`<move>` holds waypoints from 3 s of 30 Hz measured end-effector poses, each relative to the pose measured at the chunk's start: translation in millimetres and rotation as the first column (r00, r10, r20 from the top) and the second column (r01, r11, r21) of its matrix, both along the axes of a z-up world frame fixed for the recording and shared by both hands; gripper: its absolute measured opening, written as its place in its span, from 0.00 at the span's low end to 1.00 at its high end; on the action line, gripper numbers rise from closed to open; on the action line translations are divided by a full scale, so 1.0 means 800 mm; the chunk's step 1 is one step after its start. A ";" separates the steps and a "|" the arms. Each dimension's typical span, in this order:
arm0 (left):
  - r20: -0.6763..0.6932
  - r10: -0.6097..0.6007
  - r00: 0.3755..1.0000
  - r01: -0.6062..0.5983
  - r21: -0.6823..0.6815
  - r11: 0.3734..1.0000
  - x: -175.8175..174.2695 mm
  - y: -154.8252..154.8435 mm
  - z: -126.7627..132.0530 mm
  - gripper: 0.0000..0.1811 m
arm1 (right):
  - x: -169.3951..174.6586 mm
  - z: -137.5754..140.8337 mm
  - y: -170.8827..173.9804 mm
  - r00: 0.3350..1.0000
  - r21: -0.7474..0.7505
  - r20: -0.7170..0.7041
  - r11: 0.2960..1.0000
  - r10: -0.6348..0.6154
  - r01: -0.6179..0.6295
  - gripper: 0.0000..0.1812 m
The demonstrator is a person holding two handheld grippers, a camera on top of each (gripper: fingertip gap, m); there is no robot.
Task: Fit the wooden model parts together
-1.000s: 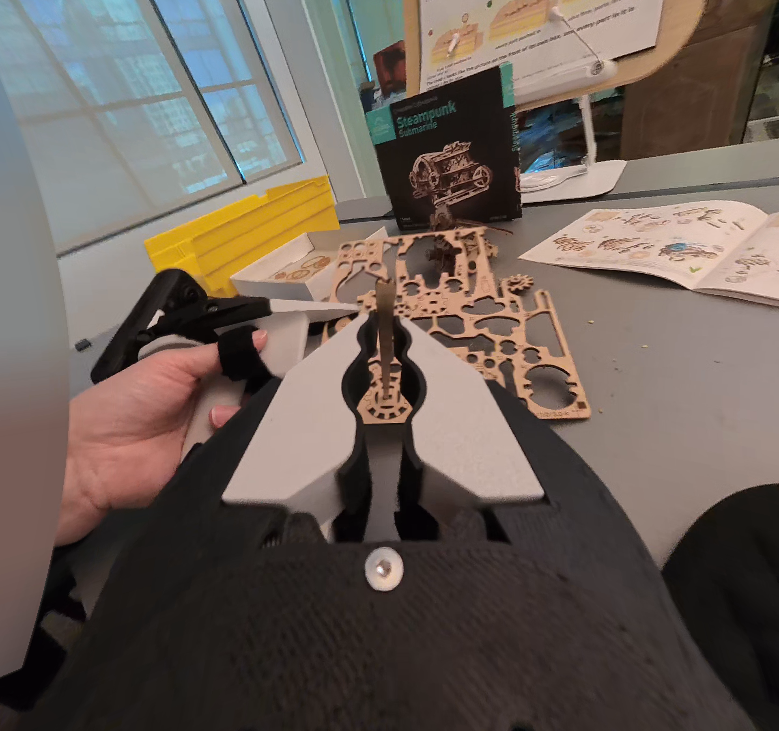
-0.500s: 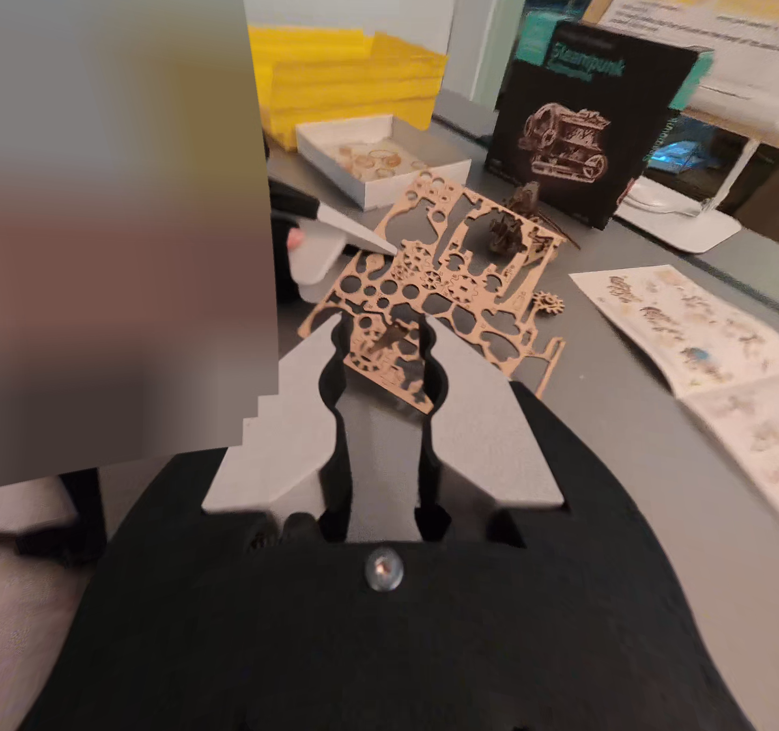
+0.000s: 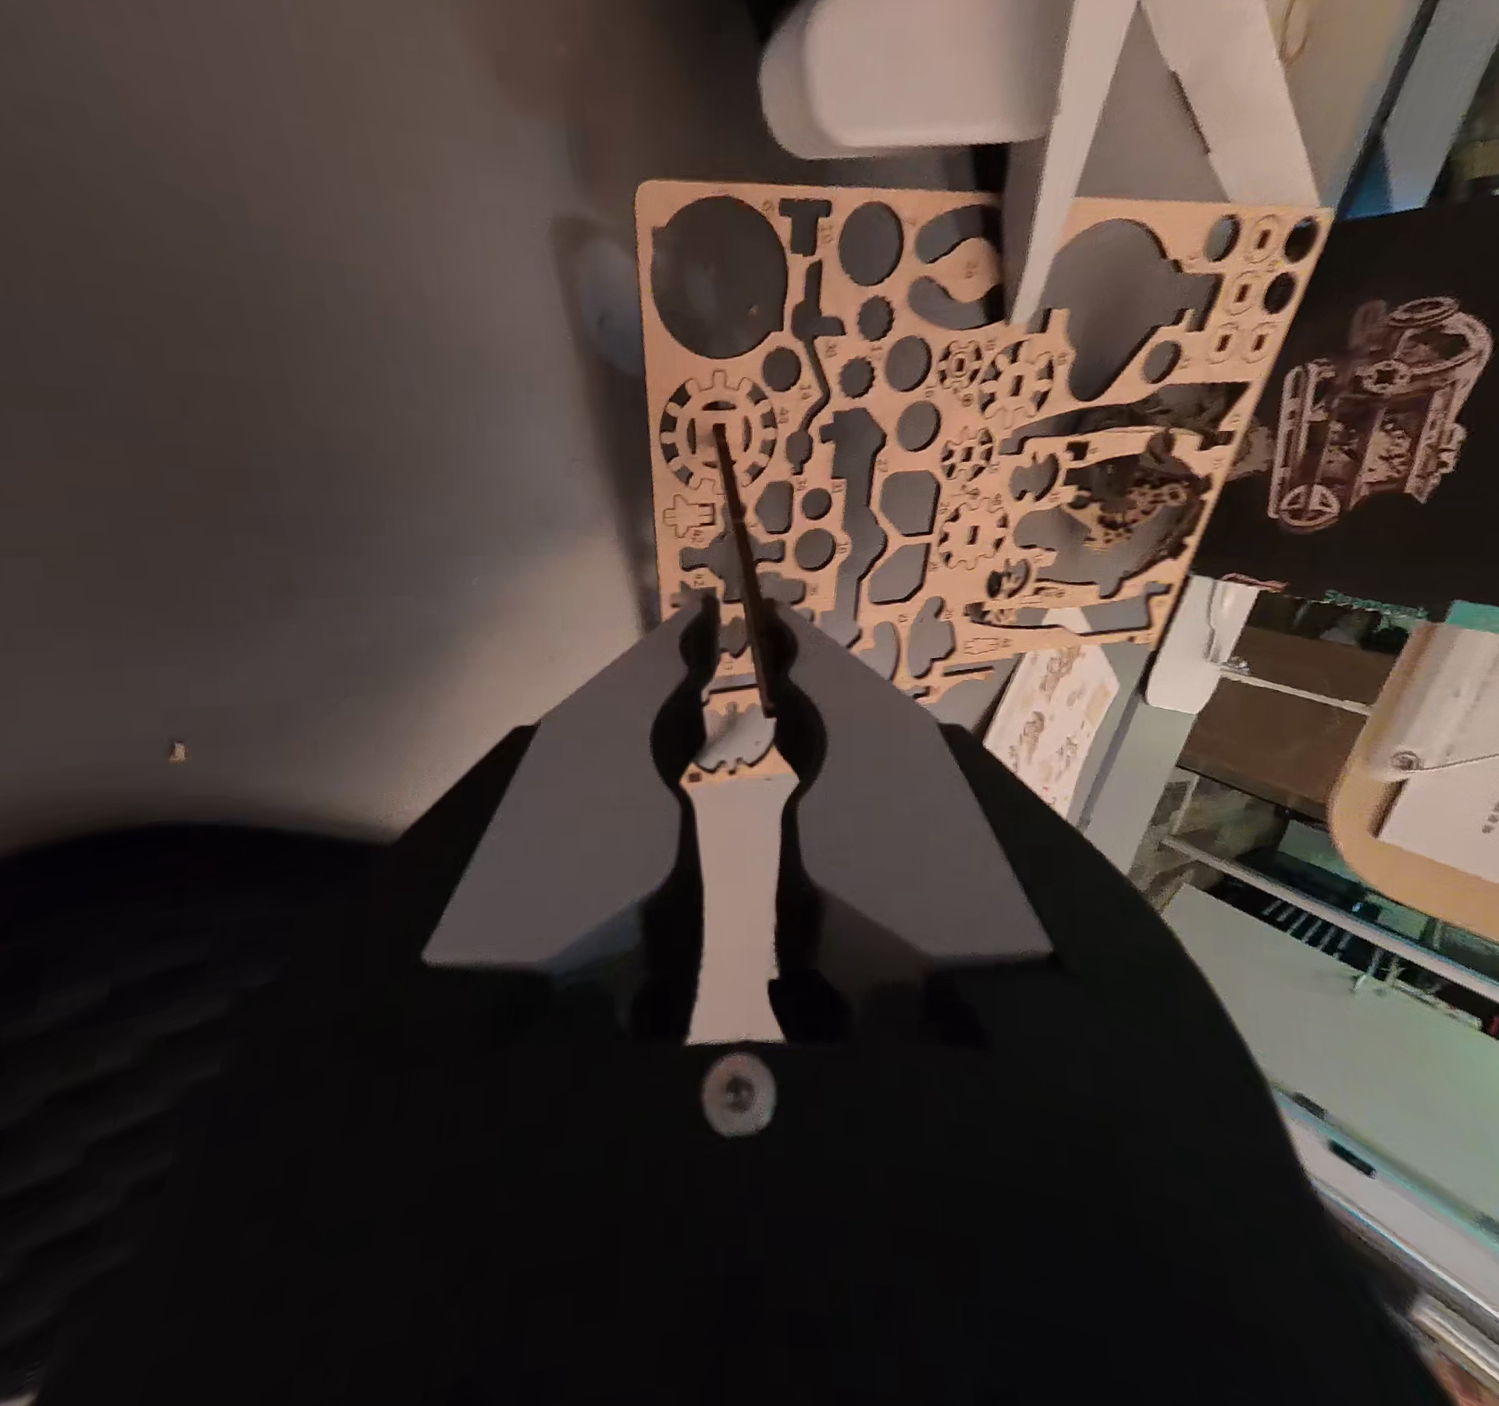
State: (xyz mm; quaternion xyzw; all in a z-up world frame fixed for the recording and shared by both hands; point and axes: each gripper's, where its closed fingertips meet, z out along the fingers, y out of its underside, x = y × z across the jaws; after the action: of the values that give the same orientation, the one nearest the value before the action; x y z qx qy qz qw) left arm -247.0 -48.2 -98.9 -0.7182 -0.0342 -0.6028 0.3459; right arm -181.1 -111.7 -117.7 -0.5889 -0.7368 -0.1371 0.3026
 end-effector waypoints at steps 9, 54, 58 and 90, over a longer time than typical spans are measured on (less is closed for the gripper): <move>0.033 -0.088 0.996 0.085 0.072 0.994 0.012 -0.013 0.015 0.03 | 0.003 0.004 0.000 0.994 -0.037 0.093 0.998 -0.053 0.057 0.00; -0.324 -0.299 0.898 0.369 0.183 0.911 0.030 -0.050 -0.006 0.00 | 0.001 -0.009 -0.003 0.922 -0.305 -0.342 0.950 -0.179 0.071 0.01; -0.346 -0.246 0.905 0.322 0.182 0.929 0.027 -0.042 -0.008 0.00 | -0.006 -0.005 -0.006 0.976 -0.084 -0.137 0.984 -0.166 0.156 0.00; 0.187 -0.329 0.926 0.323 0.062 0.944 0.009 -0.029 0.032 0.02 | -0.031 0.029 -0.005 0.929 0.379 -0.369 0.915 0.015 0.136 0.00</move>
State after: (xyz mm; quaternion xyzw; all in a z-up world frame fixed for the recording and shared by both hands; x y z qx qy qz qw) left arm -240.2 -71.5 -73.7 -0.6464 0.0610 -0.7196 0.2464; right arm -205.7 -116.1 -94.6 -0.5530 -0.6052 -0.1819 0.5429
